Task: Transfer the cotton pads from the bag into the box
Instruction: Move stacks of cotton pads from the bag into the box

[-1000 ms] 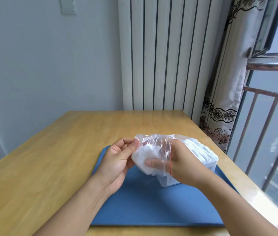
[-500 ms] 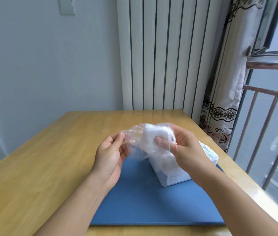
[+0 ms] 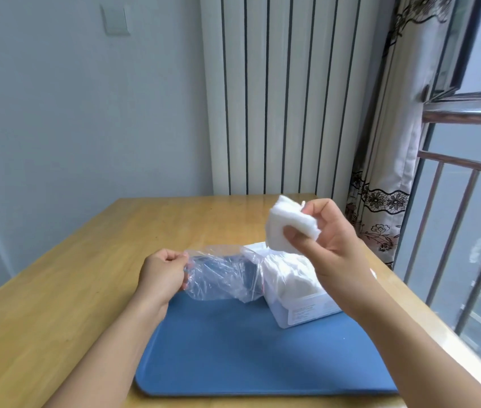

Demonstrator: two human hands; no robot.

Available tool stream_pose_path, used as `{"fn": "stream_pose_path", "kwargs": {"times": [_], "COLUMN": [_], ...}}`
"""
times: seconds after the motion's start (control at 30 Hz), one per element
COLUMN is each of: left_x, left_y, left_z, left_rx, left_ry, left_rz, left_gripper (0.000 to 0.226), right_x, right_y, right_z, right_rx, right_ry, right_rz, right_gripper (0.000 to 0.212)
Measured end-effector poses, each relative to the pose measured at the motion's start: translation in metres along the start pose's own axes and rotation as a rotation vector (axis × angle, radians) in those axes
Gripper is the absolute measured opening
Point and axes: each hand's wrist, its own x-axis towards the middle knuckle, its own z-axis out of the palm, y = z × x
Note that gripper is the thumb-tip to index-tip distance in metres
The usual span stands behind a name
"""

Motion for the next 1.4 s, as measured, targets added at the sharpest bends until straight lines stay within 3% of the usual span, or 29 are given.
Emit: {"fn": "stream_pose_path", "kwargs": {"times": [0.07,0.13,0.2,0.27,0.3,0.37,0.43,0.6,0.67,0.8,0.93,1.03,1.17,1.27,1.4], "left_x": [-0.004,-0.012,-0.03,-0.054,-0.067,-0.09,-0.106,-0.118,-0.118,-0.119,-0.12,-0.117,-0.106,-0.099,-0.092], "left_y": [0.001,0.007,0.018,0.032,0.036,0.038,0.037,0.037,0.039,0.039,0.038,0.038,0.035,0.032,0.028], "left_z": [0.003,0.003,0.003,0.007,0.011,0.023,0.036,0.05,0.051,0.053,0.055,0.051,0.045,0.044,0.041], "left_rx": [0.111,0.32,0.343,0.174,0.059,-0.123,-0.214,-0.553,-0.649,-0.603,-0.513,-0.458,-0.366,-0.288,-0.206], "left_ry": [0.034,0.154,0.243,0.057,-0.106,-0.372,-0.478,-0.5,-0.482,-0.454,-0.403,-0.495,-0.644,-0.603,-0.559], "left_rz": [0.035,0.137,0.459,0.776,0.837,0.815,0.726,0.333,0.247,0.205,0.229,0.265,0.268,0.367,0.476], "left_gripper": [0.013,0.025,0.039,0.051,0.059,0.076,0.082,0.071,0.052,0.036,0.047,0.072,0.062,0.071,0.09], "right_x": [-0.002,-0.004,-0.005,-0.007,-0.008,-0.014,-0.021,-0.039,-0.041,-0.037,-0.035,-0.034,-0.027,-0.022,-0.01], "right_y": [0.001,0.001,0.001,0.001,0.002,0.007,0.013,0.018,0.019,0.022,0.025,0.023,0.016,0.002,-0.014], "right_z": [0.004,0.006,0.007,0.01,0.014,0.023,0.034,0.056,0.065,0.068,0.063,0.063,0.057,0.047,0.02], "right_rx": [-0.127,-0.203,-0.216,-0.192,-0.192,-0.229,-0.264,-0.431,-0.453,-0.505,-0.359,-0.346,-0.186,-0.196,-0.341], "right_ry": [-0.002,0.004,0.012,-0.015,-0.039,-0.086,-0.128,-0.211,-0.201,-0.027,0.018,0.003,0.033,-0.03,-0.214], "right_rz": [-0.055,-0.087,-0.105,-0.087,-0.081,-0.08,-0.07,-0.034,-0.02,-0.012,0.052,0.015,0.078,0.118,0.188], "right_gripper": [0.025,0.026,0.033,0.047,0.056,0.067,0.069,0.084,0.079,0.079,0.065,0.053,0.039,0.043,0.03]}}
